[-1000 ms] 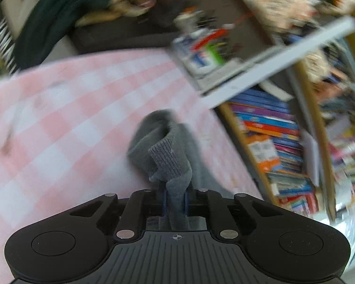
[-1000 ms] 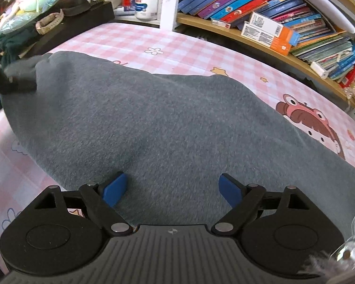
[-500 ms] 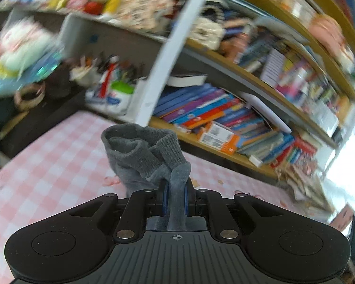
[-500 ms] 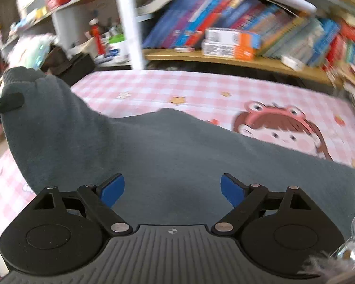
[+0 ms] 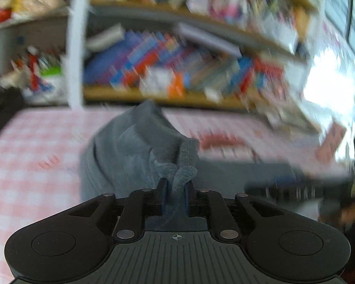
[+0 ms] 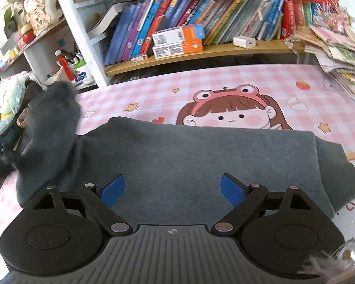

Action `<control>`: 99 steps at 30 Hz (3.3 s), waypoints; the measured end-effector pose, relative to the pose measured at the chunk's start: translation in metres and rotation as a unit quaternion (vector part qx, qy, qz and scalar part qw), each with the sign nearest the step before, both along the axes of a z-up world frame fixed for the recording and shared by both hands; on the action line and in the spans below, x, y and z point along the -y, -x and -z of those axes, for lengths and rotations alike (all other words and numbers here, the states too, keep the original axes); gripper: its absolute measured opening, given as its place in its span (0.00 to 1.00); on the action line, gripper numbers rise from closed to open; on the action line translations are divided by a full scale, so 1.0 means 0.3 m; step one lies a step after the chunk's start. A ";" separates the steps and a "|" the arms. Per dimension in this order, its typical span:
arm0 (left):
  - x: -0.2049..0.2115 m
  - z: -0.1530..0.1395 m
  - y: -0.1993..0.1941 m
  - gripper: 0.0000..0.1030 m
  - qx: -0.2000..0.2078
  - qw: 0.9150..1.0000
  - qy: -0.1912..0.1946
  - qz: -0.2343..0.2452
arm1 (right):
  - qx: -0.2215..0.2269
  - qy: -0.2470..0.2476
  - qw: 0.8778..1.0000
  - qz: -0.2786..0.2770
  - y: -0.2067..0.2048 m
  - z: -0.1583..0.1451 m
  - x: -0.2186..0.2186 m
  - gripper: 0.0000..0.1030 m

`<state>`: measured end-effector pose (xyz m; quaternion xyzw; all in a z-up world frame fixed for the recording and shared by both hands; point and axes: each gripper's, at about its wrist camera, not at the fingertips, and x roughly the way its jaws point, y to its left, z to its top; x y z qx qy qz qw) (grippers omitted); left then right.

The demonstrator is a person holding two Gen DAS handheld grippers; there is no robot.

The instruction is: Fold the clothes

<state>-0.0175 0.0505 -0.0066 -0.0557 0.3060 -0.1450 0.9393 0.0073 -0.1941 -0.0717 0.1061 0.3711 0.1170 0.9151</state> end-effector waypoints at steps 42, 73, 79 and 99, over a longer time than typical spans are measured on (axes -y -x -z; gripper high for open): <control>-0.236 0.132 -0.077 0.05 -0.158 0.983 0.088 -0.012 | -0.140 -0.223 0.965 0.020 -0.120 0.091 -0.058 0.18; -0.263 0.118 -0.090 0.06 -0.153 0.981 0.092 0.082 | -0.108 -0.180 0.971 0.113 -0.050 0.091 -0.026 0.21; -0.256 0.054 -0.059 0.19 -0.093 0.988 0.064 0.105 | -0.083 -0.165 0.975 0.121 -0.015 0.039 -0.048 0.24; -0.307 0.037 -0.025 0.34 -0.057 0.987 0.050 0.143 | -0.077 -0.133 0.973 0.171 0.141 0.020 -0.123 0.38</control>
